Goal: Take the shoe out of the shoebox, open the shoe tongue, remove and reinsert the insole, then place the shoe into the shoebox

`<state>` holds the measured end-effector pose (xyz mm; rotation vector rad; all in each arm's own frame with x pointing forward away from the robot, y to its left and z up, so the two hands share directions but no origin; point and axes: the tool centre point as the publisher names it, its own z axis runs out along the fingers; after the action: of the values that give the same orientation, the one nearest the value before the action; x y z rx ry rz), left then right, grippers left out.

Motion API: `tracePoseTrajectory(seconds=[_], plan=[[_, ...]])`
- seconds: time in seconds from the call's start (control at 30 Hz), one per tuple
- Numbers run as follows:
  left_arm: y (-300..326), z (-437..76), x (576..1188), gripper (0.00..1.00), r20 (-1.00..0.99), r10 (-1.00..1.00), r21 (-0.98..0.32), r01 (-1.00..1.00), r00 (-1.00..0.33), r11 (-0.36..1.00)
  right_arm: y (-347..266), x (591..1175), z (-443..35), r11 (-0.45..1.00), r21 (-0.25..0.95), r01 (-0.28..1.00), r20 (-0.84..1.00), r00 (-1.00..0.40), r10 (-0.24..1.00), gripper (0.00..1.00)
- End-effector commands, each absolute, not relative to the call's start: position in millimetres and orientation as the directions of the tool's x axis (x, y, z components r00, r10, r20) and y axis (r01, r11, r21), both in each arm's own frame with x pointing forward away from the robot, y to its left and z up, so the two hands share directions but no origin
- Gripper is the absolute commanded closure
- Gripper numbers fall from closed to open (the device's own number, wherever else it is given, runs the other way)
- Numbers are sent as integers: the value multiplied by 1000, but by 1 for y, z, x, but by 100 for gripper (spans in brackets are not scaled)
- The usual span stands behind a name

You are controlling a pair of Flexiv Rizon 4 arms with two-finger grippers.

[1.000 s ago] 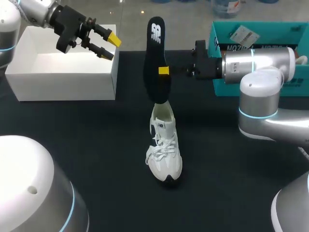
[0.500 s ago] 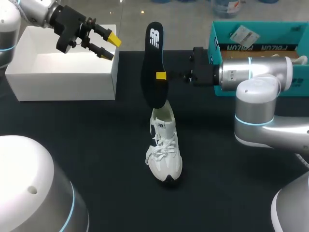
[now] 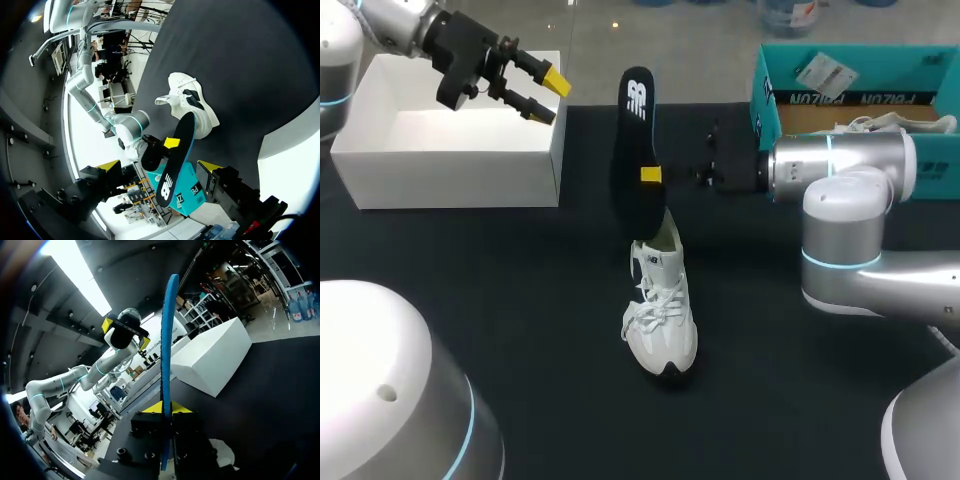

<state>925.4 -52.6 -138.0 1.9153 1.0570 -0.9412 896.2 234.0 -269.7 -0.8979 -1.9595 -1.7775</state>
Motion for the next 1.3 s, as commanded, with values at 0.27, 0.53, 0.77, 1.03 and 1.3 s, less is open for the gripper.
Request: tracePoseTrajectory(seconds=[0.27, 0.53, 0.77, 1.03, 1.3], plan=[[-52, -138, 925, 0, -852, 345, 252, 887, 393, -386, 239, 879, -290, 10, 728, 685, 664, -709, 237, 100], [-52, -138, 925, 0, -852, 345, 252, 887, 393, -386, 236, 889, -278, 25, 752, 658, 632, -732, 255, 100], [-52, -138, 925, 0, -852, 345, 252, 887, 393, -386, 237, 906, -258, 49, 793, 608, 578, -774, 259, 100], [-52, -138, 925, 0, -852, 345, 252, 887, 393, -386, 243, 914, -255, 71, 803, 591, 559, -790, 251, 100], [-52, -138, 925, 0, -852, 345, 252, 887, 393, -386, 245, 903, -278, 60, 777, 627, 596, -763, 249, 100]])
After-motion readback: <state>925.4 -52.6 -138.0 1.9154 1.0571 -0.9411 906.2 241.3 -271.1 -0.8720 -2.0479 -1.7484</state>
